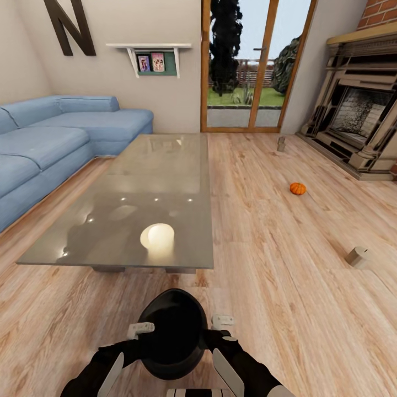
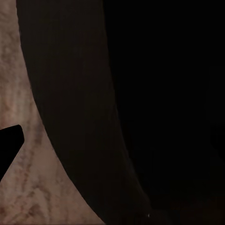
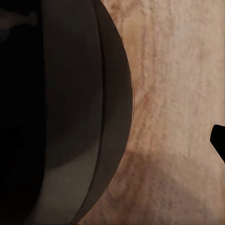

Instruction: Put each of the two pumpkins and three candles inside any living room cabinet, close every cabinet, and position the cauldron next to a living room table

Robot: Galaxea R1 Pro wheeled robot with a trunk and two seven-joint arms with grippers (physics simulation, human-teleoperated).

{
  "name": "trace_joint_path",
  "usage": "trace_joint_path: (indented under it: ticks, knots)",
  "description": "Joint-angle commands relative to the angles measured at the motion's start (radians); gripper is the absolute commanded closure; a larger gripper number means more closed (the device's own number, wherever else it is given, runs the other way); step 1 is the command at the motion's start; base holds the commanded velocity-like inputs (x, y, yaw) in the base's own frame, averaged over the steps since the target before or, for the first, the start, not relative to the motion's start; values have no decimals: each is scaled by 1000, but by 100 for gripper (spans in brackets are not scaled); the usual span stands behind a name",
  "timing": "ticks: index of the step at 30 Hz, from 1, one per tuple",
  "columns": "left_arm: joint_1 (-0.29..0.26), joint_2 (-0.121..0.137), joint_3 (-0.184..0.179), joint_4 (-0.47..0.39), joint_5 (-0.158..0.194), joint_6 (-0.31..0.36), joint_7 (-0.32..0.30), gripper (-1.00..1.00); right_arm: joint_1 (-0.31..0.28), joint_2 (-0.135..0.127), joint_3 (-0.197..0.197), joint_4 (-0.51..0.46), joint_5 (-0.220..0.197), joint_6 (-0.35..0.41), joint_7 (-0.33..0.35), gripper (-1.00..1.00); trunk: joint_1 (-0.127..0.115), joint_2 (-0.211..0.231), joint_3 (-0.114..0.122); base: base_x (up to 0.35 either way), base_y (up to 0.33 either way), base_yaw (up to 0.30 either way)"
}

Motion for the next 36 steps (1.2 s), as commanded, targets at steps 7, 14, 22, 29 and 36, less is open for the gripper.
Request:
trace_joint_path:
  ticks: [7,14,22,29,36]
  knots:
    - [0,1,-4,-1,10,5,3,-100,-1,0,3,-1,-5,3,-8,-100,0,0,-1,0,0,0]
    - [0,1,-4,-2,10,5,3,-100,-1,0,3,-1,-5,3,-8,-100,0,0,-1,0,0,0]
    - [0,1,-4,-2,10,5,10,-100,-1,0,3,-1,-5,3,-8,-100,0,0,-1,0,0,0]
    - [0,2,-4,-3,10,6,16,-100,-1,0,3,-1,-5,3,-8,-100,-3,1,22,0,0,0]
    - [0,3,-4,-13,9,8,15,-100,-1,0,3,-1,-5,3,-8,-100,-6,3,49,0,0,0]
